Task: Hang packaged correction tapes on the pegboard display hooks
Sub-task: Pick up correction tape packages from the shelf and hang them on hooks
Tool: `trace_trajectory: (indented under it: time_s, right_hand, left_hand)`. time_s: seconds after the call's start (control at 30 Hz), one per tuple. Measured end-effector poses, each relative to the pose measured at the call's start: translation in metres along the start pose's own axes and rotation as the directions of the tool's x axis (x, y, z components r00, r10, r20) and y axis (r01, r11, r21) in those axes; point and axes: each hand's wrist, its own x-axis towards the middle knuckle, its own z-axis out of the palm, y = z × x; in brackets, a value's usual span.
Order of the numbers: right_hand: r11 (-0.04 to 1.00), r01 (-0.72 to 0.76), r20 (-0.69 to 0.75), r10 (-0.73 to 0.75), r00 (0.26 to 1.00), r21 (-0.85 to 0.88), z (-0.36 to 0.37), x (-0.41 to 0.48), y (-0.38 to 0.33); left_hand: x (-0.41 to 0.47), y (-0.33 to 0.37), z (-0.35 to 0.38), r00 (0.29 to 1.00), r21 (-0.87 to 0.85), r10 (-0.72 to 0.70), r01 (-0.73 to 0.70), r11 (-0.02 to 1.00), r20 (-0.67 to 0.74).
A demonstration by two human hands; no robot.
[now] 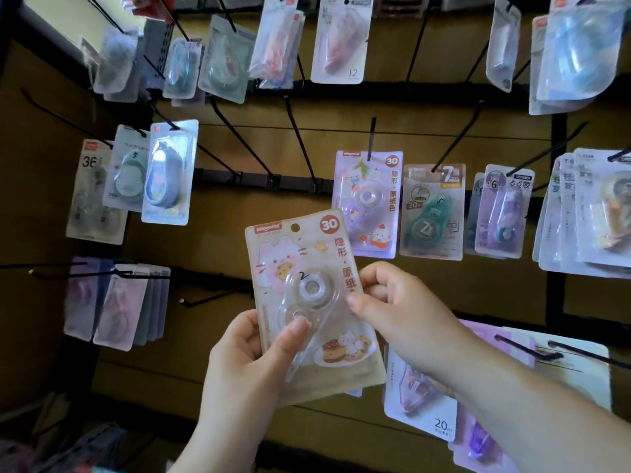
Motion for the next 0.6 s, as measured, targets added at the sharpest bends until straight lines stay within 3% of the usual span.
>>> trace_trajectory:
  time_s: [0.1,0.2,0.3,0.37,0.43,0.53,0.6]
  right_hand:
    - [0.999,0.006,-0.093,-0.002,0.996,0.036,0.003,0.005,0.002]
    - [0.998,0.064,-0.253,-0.055,0.966,0.029,-0.005,0.013,-0.002]
    - [0.992,0.129,-0.405,-0.122,0.906,-0.010,-0.025,0.026,-0.012]
    - [0.990,0.142,-0.466,-0.133,0.875,-0.015,-0.037,0.035,-0.018]
    - [0.989,0.144,-0.518,-0.144,0.843,-0.041,-0.046,0.043,-0.021]
    - [0.987,0.139,-0.557,-0.158,0.815,-0.076,-0.054,0.054,-0.026]
    - [0.987,0.129,-0.564,-0.158,0.811,-0.091,-0.056,0.059,-0.030]
  left_hand:
    - [0.001,0.004,0.007,0.998,0.092,0.052,-0.054,0.994,0.025]
    - [0.008,0.005,0.009,0.979,0.293,0.197,-0.201,0.935,0.043]
    - [0.023,0.002,0.004,0.899,0.574,0.437,-0.378,0.726,0.038]
    - [0.034,-0.003,-0.001,0.857,0.676,0.505,-0.431,0.598,0.099]
    - [0.040,-0.009,-0.004,0.883,0.709,0.446,-0.407,0.576,0.145]
    - [0.043,-0.018,-0.009,0.935,0.691,0.286,-0.349,0.633,0.210]
    - [0.045,-0.022,-0.012,0.938,0.673,0.265,-0.346,0.654,0.225]
